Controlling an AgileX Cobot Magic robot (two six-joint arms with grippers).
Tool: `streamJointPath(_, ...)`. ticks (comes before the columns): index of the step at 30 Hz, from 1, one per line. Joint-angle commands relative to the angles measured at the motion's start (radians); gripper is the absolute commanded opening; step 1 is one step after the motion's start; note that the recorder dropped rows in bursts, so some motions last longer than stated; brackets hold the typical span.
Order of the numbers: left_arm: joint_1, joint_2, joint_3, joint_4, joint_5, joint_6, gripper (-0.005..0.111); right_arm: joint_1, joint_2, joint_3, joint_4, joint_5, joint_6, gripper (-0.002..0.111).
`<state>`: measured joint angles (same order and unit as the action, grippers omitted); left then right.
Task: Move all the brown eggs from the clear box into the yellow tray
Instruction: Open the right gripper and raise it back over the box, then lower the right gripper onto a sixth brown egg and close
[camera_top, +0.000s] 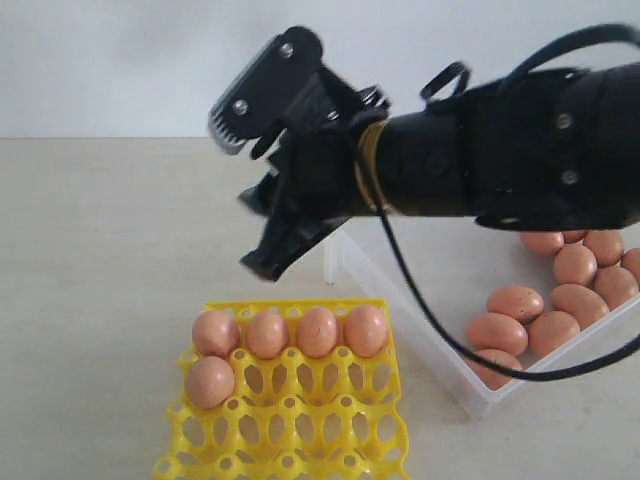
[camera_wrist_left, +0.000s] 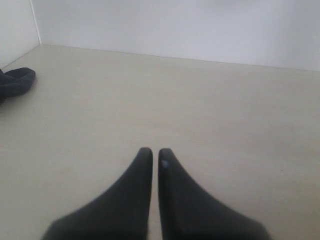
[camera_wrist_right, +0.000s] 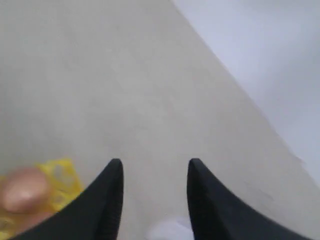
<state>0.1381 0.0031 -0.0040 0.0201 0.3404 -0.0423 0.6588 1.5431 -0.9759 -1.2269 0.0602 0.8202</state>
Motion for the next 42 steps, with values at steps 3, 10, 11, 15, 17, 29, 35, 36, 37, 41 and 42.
streamJointPath(3,-0.009,-0.003,0.004,0.0,-0.003,0.004,0.004,-0.006,-0.097,-0.003,-0.225,0.623,-0.049,0.0)
streamJointPath(10,-0.009,-0.003,0.004,0.0,-0.003,0.004,0.004,-0.26,-0.101,-0.003,-0.129,0.586,0.137,0.0)
streamJointPath(11,-0.009,-0.003,0.004,0.0,-0.003,0.004,0.004,-0.323,-0.101,-0.003,-0.038,0.524,0.113,0.0)
streamJointPath(15,-0.009,-0.003,0.004,0.0,-0.003,0.004,0.004,-0.578,-0.096,-0.003,0.449,0.388,-0.144,0.0)
streamJointPath(17,-0.009,-0.003,0.004,0.0,-0.003,0.004,0.004,-0.692,-0.08,-0.008,0.739,0.385,-0.402,0.0)
streamJointPath(29,-0.009,-0.003,0.004,0.0,-0.003,0.004,0.004,-0.762,0.139,-0.277,1.542,1.006,-1.203,0.0)
streamJointPath(35,-0.009,-0.003,0.004,0.0,-0.003,0.004,0.004,-0.717,0.275,-0.423,1.494,0.993,-1.203,0.016)
streamJointPath(36,-0.009,-0.003,0.004,0.0,-0.003,0.004,0.004,-0.717,0.297,-0.448,1.462,0.987,-1.203,0.028)
streamJointPath(37,-0.009,-0.003,0.004,0.0,-0.003,0.004,0.004,-0.717,0.308,-0.458,1.441,0.973,-1.202,0.034)
streamJointPath(41,-0.009,-0.003,0.004,0.0,-0.003,0.004,0.004,-0.719,0.36,-0.483,1.411,0.853,-1.201,0.042)
streamJointPath(42,-0.009,-0.003,0.004,0.0,-0.003,0.004,0.004,-0.719,0.364,-0.483,1.404,0.834,-1.201,0.042)
